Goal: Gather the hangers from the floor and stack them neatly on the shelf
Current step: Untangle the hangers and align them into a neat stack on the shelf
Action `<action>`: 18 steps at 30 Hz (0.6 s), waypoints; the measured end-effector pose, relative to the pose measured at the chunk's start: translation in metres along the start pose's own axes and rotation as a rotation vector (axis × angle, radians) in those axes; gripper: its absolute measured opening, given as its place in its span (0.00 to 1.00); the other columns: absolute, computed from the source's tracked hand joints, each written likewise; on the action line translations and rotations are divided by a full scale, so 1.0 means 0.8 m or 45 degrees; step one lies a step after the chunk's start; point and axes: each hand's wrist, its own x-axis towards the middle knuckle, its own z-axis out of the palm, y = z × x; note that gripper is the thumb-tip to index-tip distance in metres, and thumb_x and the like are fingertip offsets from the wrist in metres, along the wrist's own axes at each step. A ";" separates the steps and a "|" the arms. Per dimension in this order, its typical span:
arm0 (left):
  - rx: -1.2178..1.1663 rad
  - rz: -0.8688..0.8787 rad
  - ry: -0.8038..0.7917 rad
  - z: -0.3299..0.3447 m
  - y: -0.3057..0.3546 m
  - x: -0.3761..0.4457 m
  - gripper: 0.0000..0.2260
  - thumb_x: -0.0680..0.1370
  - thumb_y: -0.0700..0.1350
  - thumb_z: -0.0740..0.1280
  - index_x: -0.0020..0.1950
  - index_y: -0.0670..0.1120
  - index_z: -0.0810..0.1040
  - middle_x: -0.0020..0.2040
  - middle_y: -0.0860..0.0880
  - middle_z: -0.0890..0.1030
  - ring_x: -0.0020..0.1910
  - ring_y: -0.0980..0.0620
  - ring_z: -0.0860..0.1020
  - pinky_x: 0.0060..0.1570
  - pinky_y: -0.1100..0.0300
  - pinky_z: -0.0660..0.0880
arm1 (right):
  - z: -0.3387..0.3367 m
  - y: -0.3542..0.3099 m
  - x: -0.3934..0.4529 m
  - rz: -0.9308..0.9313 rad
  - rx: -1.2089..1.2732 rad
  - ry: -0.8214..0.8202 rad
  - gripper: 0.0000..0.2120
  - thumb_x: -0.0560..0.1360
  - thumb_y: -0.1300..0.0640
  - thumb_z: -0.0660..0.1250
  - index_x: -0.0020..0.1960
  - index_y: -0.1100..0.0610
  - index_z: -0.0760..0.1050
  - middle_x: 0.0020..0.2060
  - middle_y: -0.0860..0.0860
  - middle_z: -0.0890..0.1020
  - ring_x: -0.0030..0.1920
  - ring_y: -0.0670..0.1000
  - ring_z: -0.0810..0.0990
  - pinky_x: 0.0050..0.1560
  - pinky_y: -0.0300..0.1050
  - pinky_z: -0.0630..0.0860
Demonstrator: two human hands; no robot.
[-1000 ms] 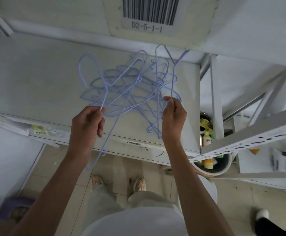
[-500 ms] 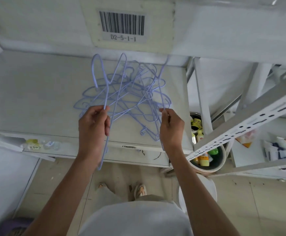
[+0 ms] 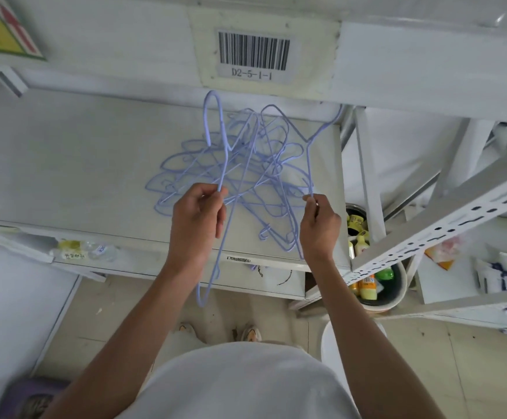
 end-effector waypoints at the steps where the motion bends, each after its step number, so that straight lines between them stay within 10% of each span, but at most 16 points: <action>1: 0.002 0.003 0.004 -0.002 0.000 -0.001 0.09 0.79 0.45 0.65 0.50 0.40 0.79 0.27 0.52 0.73 0.24 0.51 0.66 0.27 0.57 0.65 | 0.003 0.006 0.004 -0.008 -0.034 0.003 0.14 0.85 0.55 0.57 0.53 0.57 0.81 0.25 0.52 0.76 0.25 0.54 0.73 0.27 0.48 0.68; 18: 0.094 -0.042 0.062 -0.016 -0.013 -0.017 0.07 0.82 0.40 0.65 0.50 0.36 0.78 0.24 0.54 0.72 0.22 0.53 0.66 0.26 0.60 0.66 | 0.043 0.045 0.040 0.483 0.038 0.088 0.14 0.84 0.54 0.58 0.51 0.55 0.82 0.33 0.42 0.76 0.35 0.50 0.78 0.34 0.42 0.70</action>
